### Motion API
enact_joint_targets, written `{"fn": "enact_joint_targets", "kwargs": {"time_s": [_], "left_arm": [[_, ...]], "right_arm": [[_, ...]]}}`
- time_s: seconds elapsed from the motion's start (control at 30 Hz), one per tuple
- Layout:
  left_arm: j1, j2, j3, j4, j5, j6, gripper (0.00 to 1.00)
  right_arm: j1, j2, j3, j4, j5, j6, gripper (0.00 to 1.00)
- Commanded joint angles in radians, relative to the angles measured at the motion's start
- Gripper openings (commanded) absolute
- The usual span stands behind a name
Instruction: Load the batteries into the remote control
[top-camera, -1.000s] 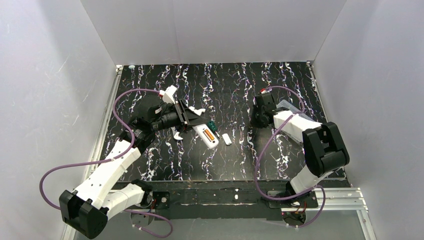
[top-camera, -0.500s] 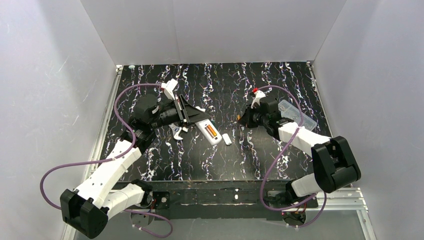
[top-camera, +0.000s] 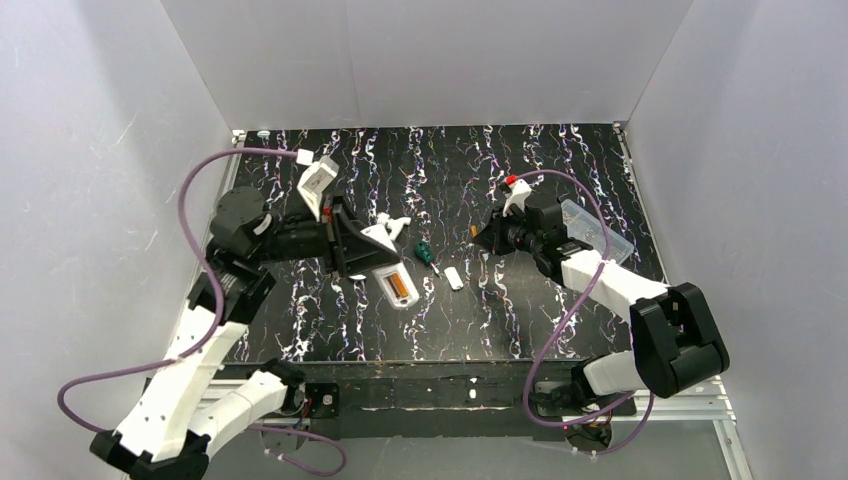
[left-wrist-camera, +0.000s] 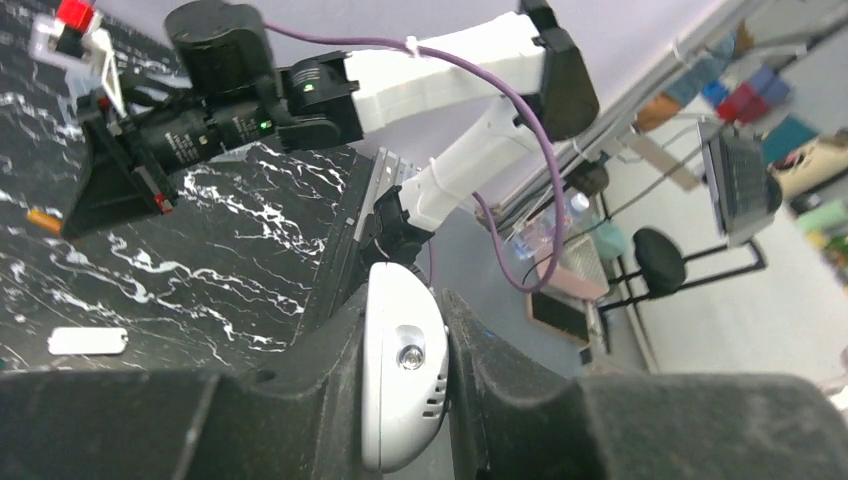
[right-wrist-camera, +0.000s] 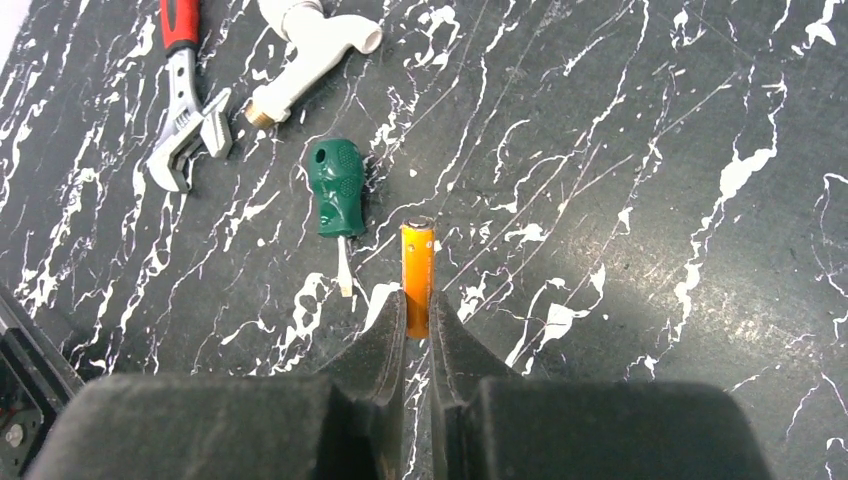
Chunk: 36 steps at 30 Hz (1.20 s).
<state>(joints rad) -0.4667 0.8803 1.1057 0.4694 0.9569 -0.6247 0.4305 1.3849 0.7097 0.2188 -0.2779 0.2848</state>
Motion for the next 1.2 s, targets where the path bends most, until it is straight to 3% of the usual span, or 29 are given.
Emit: {"fn": "enact_joint_targets", "kwargs": {"time_s": [0.0,0.4,0.53,0.6,0.67,0.97,1.17], "left_arm": [[0.0,-0.048,0.089,-0.172,0.107,0.239,0.0],[0.0,-0.056,0.096,-0.186,0.104,0.249,0.0],[0.0,-0.048,0.08,-0.288,-0.075,0.267,0.0],[0.0,-0.042,0.081,-0.389,-0.282,0.262,0.0],[0.001,-0.036,0.076,-0.434,-0.383,0.247,0.0],[0.001,0.006,0.004,-0.26,-0.43,0.075,0.0],[0.0,0.035,-0.033,-0.152,-0.415,-0.025,0.0]], "right_arm": [[0.004,-0.043,0.005,0.051,-0.047,-0.031,0.01],[0.004,-0.076,0.02,0.038,-0.087,-0.052,0.01],[0.003,-0.141,0.081,-0.07,-0.122,-0.09,0.01],[0.005,-0.197,0.101,-0.11,-0.177,-0.148,0.01],[0.005,-0.266,0.13,-0.19,-0.279,-0.242,0.01],[0.011,-0.567,0.116,-0.162,-0.63,-0.53,0.01],[0.011,-0.61,0.224,-0.211,-0.805,-0.583,0.01]]}}
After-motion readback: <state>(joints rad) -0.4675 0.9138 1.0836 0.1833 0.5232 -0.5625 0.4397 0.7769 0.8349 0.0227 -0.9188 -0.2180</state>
